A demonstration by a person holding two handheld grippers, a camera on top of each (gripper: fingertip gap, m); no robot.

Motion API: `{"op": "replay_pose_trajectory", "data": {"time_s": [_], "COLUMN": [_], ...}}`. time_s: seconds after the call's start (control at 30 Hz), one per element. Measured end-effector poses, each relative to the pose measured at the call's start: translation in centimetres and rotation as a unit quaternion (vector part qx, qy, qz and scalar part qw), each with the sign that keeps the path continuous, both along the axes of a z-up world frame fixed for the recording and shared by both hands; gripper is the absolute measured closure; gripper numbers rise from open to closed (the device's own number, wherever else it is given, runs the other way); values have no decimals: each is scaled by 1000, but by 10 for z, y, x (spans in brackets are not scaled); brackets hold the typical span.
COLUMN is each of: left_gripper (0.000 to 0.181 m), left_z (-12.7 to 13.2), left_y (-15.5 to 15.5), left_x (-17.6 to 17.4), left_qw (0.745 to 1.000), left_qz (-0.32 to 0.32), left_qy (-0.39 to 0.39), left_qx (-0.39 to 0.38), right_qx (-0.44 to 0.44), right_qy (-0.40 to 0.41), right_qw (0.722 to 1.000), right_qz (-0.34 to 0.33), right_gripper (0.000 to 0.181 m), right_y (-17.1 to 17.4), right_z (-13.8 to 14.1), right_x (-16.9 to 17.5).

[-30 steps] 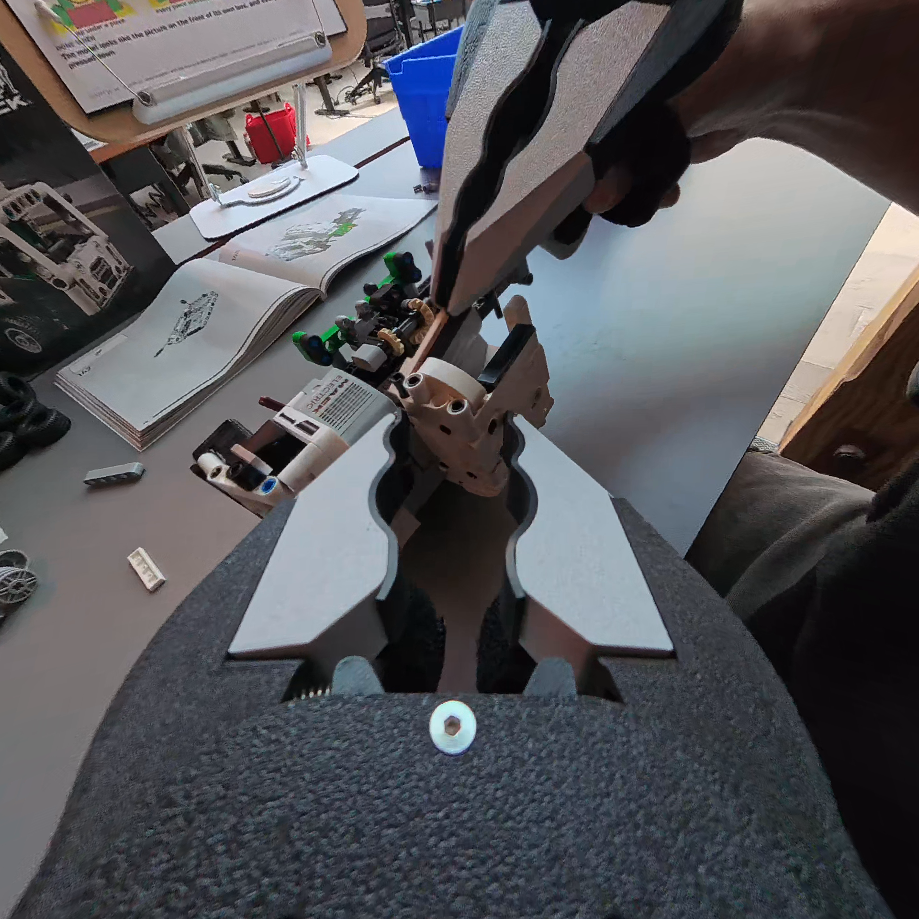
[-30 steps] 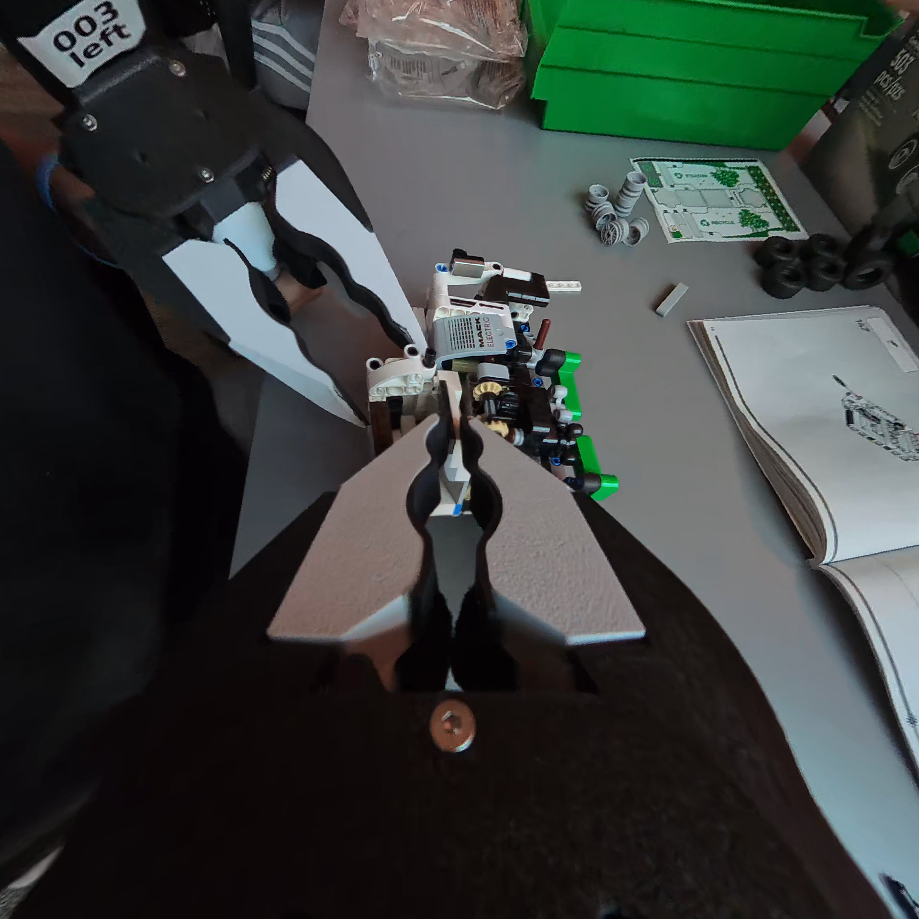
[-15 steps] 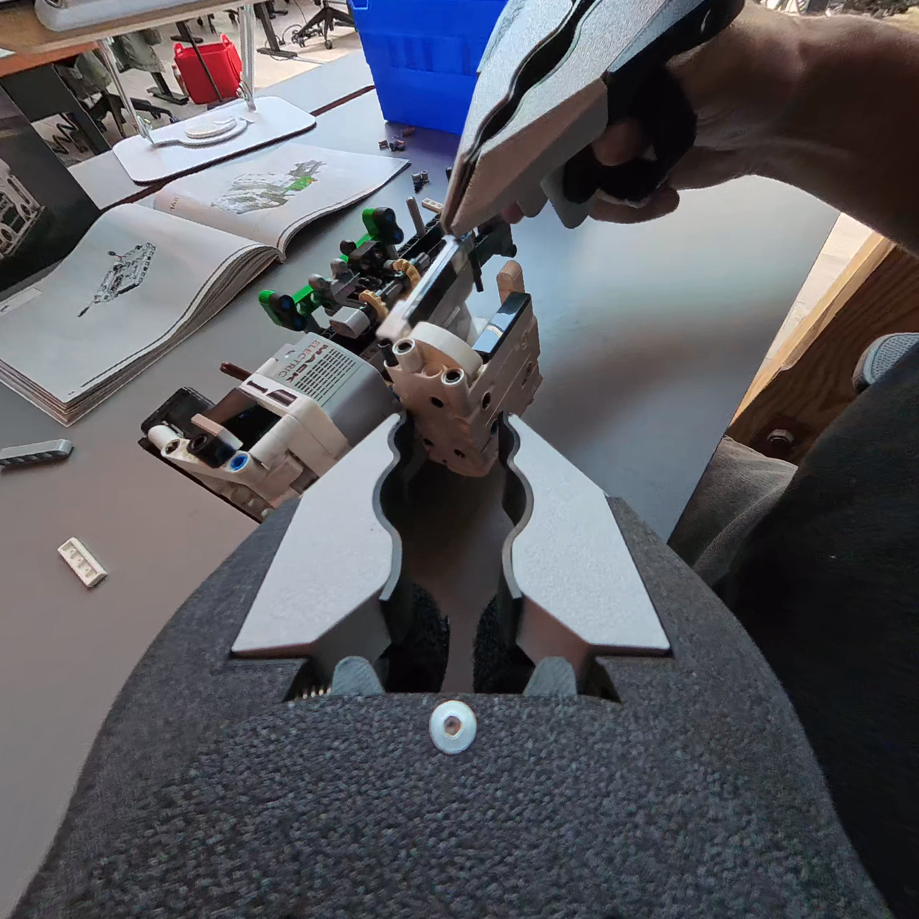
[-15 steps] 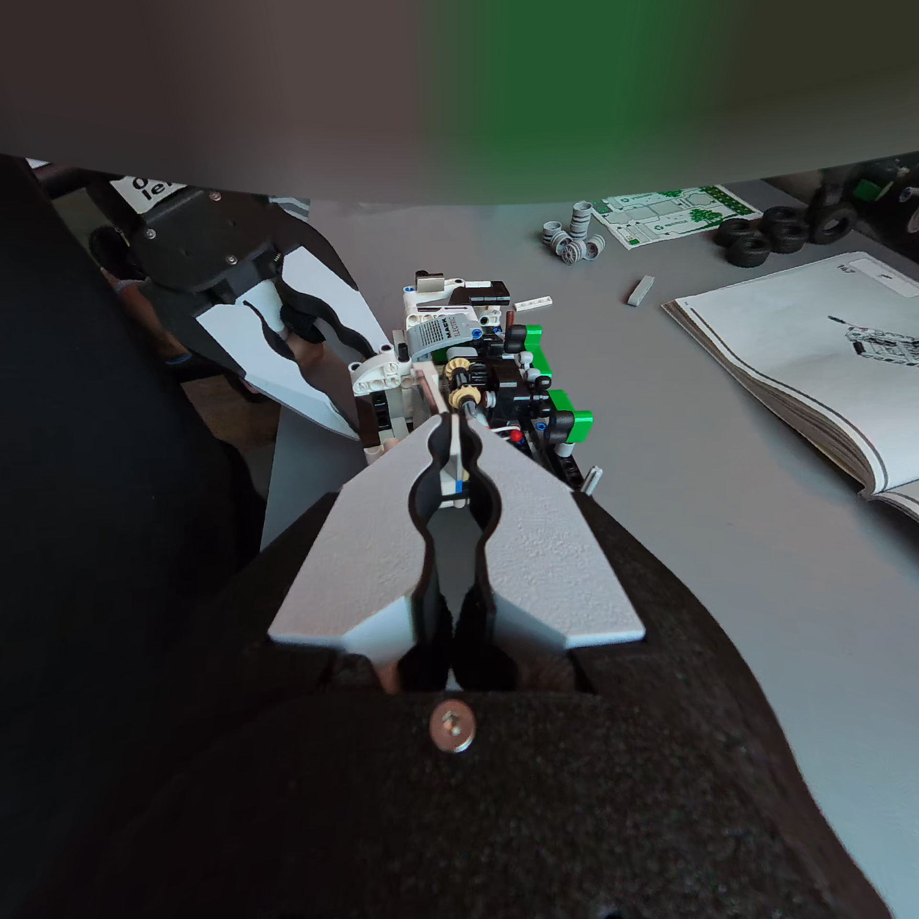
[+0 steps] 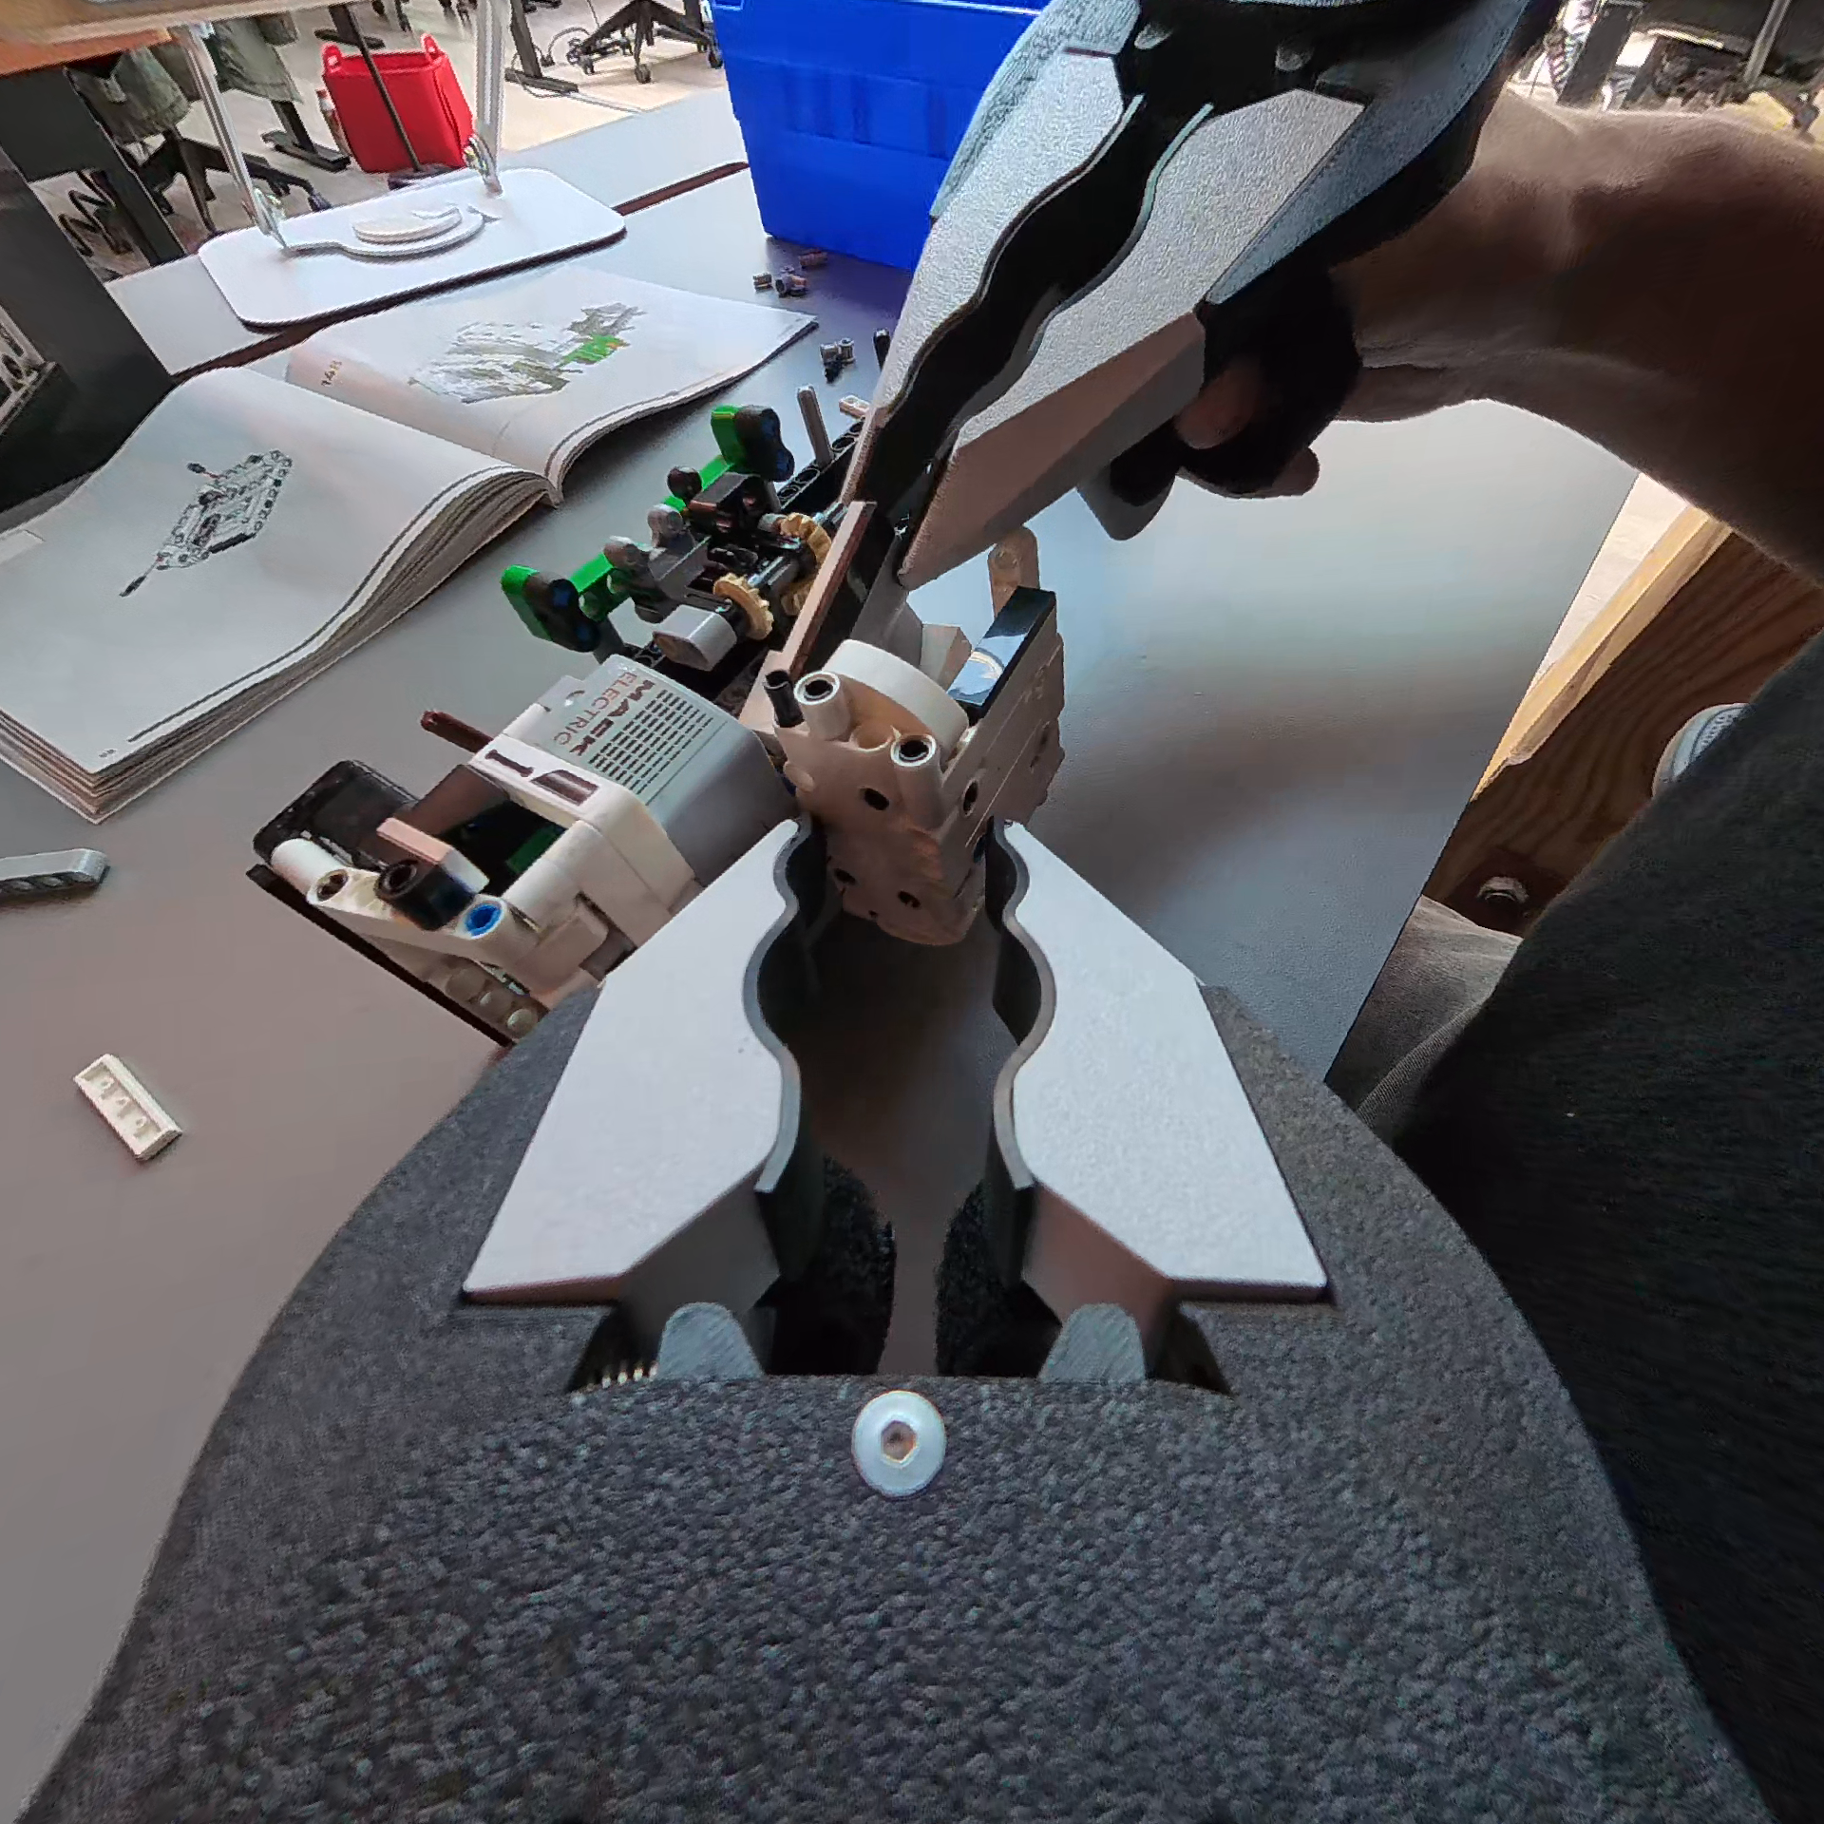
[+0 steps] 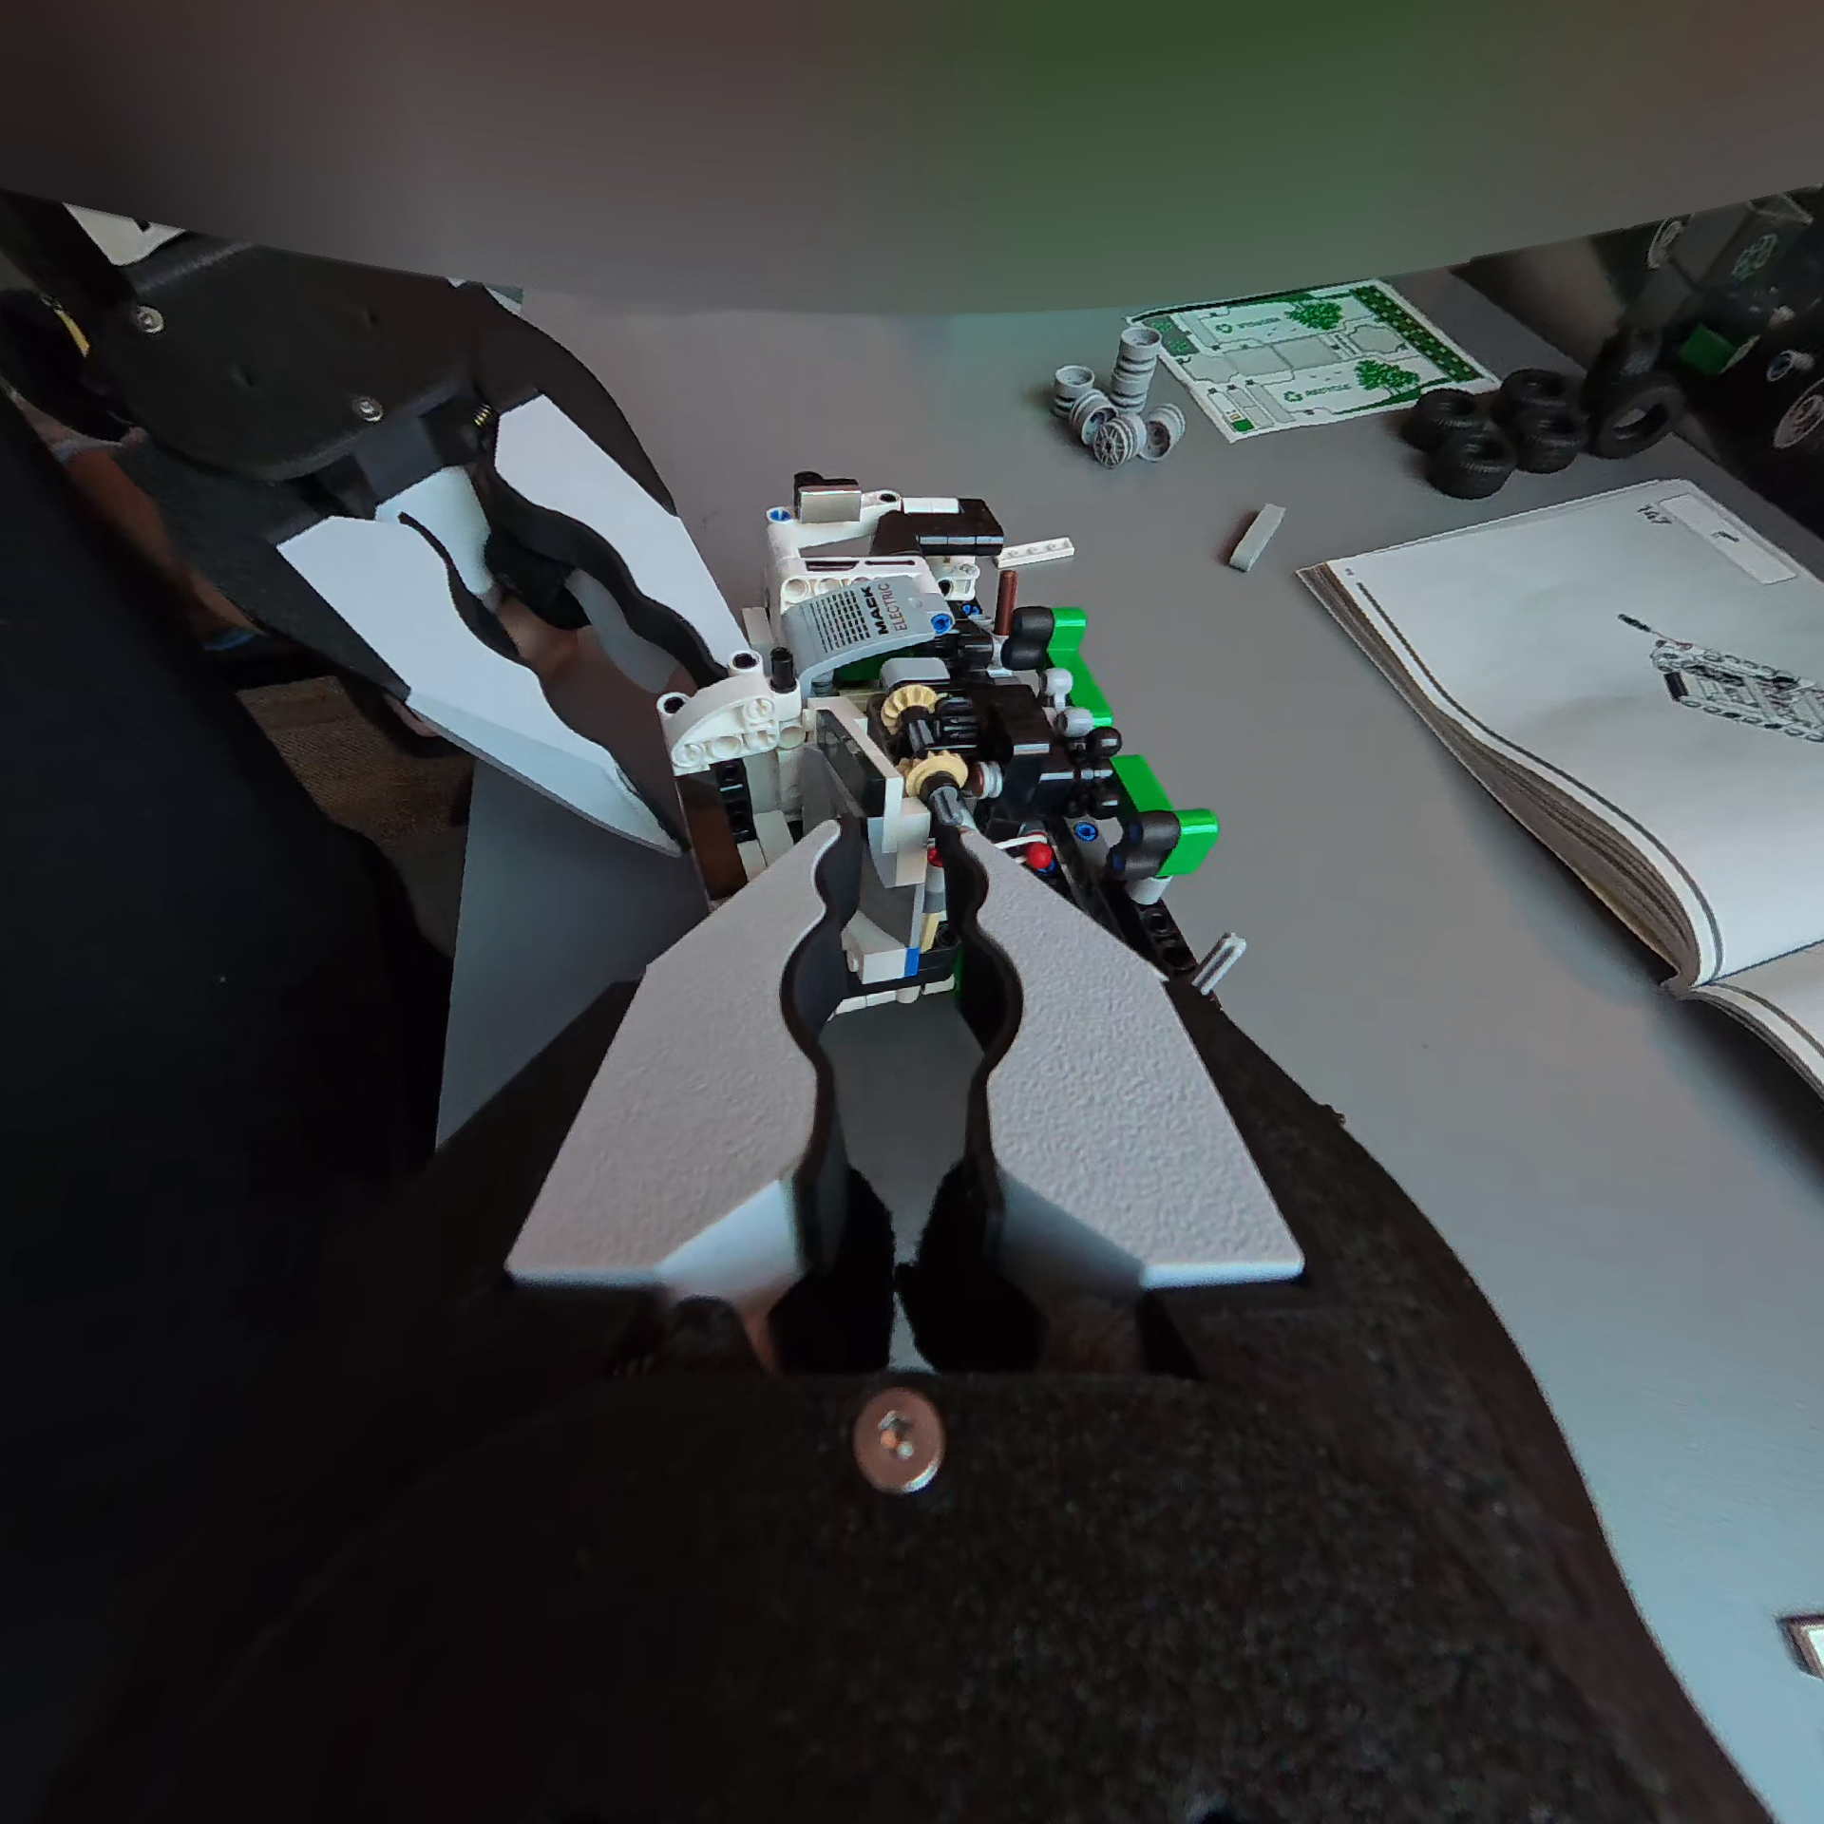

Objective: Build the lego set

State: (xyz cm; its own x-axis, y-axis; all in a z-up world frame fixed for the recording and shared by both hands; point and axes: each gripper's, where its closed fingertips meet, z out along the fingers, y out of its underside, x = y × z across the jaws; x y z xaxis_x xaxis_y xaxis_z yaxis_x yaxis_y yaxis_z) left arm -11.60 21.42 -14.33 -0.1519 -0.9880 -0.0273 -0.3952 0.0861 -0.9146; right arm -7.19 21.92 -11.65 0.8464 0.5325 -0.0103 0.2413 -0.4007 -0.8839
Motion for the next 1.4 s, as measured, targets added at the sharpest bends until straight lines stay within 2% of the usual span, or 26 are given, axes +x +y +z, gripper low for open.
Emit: {"op": "replay_pose_trajectory", "data": {"time_s": [0.23,0.27,0.37,0.43,0.6,0.73,0.83,0.9,1.0,1.1,1.27,1.4], "left_gripper": [150,151,154,153,153,142,126,122,123,123,120,120], "left_z": [0,0,-1,-1,0,19,27,23,22,25,32,33], "left_y": [1,1,0,-1,-1,-6,-7,-8,-9,-8,-9,-4], "left_x": [0,0,0,0,-1,-3,-2,0,3,6,8,11], "left_qw": [1000,1000,1000,1000,1000,998,996,997,998,999,999,999], "left_qz": [3,3,-1,-2,-5,-24,-31,-34,-30,-30,-40,-44], "left_qy": [-2,-2,2,3,1,-46,-52,-37,-35,-19,-6,8], "left_qx": [4,3,1,2,-8,-44,-66,-58,-32,-5,0,27], "right_qx": [-6,-1,22,9,9,19,23,36,61,66,10,-40], "right_qy": [12,27,81,76,69,68,69,58,-17,-62,-77,-128], "right_qw": [1000,999,996,997,998,997,997,998,998,996,993,982], "right_qz": [8,17,5,-4,-2,7,-3,-4,-11,13,89,132], "right_gripper": [171,181,181,181,178,172,165,164,169,168,171,174], "right_y": [-7,-9,-9,-8,-3,1,4,6,9,9,3,3], "right_z": [2,5,16,9,11,18,17,16,15,13,12,10], "right_x": [3,3,9,11,3,-7,-8,-9,-4,-6,-7,0]}}
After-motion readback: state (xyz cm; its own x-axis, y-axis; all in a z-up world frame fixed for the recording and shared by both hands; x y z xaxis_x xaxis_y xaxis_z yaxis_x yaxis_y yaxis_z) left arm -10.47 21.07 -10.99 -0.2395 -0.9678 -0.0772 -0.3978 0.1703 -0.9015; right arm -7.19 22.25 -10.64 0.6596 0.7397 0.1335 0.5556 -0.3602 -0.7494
